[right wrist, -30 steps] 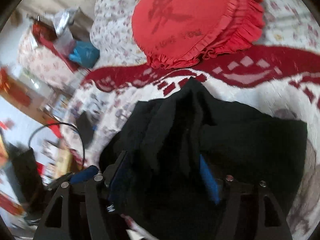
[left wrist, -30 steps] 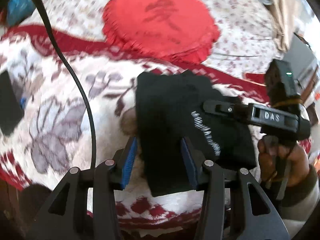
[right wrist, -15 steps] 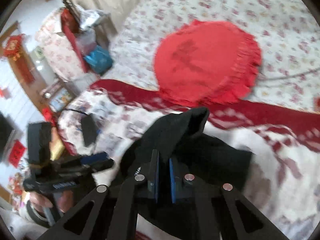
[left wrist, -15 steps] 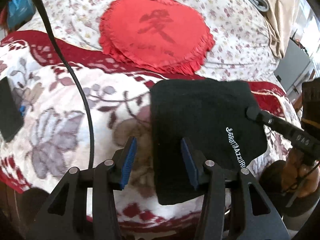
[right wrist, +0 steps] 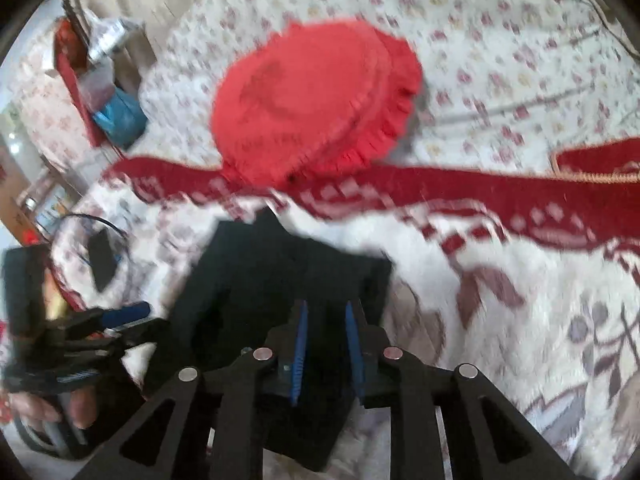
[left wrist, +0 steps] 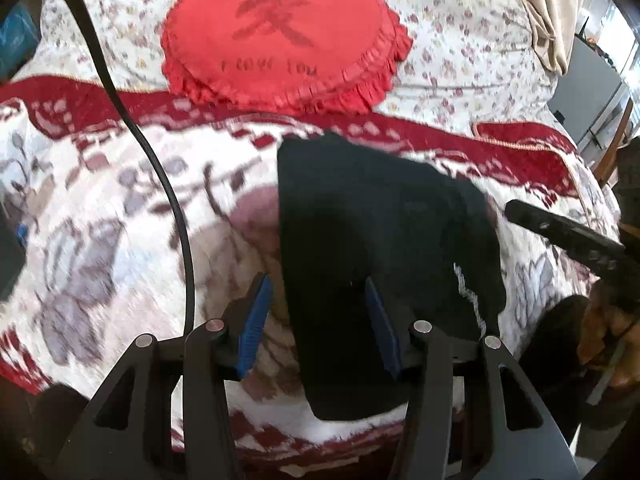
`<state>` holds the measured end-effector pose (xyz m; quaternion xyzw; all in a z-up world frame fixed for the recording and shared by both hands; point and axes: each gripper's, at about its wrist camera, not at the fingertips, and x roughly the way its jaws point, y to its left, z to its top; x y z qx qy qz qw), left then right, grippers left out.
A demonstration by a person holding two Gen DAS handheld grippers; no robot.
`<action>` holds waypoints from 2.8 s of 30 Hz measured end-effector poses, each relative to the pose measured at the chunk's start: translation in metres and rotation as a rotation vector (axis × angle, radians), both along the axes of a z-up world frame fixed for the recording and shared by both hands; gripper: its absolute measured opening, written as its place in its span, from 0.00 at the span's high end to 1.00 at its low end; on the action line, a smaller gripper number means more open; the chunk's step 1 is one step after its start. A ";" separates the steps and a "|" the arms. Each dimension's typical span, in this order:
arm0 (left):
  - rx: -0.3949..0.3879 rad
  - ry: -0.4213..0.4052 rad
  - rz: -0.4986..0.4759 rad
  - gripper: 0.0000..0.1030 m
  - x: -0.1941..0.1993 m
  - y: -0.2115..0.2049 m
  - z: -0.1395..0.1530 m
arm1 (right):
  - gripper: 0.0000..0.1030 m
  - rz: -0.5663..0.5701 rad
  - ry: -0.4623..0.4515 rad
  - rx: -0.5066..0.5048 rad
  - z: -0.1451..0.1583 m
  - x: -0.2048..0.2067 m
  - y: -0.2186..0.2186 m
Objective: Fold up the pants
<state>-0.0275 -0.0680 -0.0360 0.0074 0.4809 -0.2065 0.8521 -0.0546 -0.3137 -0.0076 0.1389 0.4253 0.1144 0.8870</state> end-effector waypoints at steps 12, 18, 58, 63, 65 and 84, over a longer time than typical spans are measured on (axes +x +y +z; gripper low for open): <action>0.061 0.018 -0.012 0.47 0.042 -0.043 -0.027 | 0.82 0.061 0.086 0.001 -0.054 0.067 0.034; 0.068 0.002 0.006 0.44 0.041 -0.045 -0.029 | 0.82 0.068 0.088 0.057 -0.052 0.066 0.027; -0.019 0.027 0.070 0.42 0.004 -0.007 -0.009 | 0.39 -0.060 0.146 0.067 -0.054 0.000 -0.002; -0.072 0.066 0.075 0.29 0.017 0.008 -0.017 | 0.38 -0.023 0.172 0.173 -0.072 0.011 -0.006; -0.151 0.105 0.071 0.26 0.024 0.012 -0.026 | 0.36 -0.026 0.183 0.183 -0.079 0.015 -0.006; -0.179 0.030 -0.006 0.67 0.046 -0.004 0.011 | 0.75 0.082 -0.025 0.175 -0.024 0.042 0.018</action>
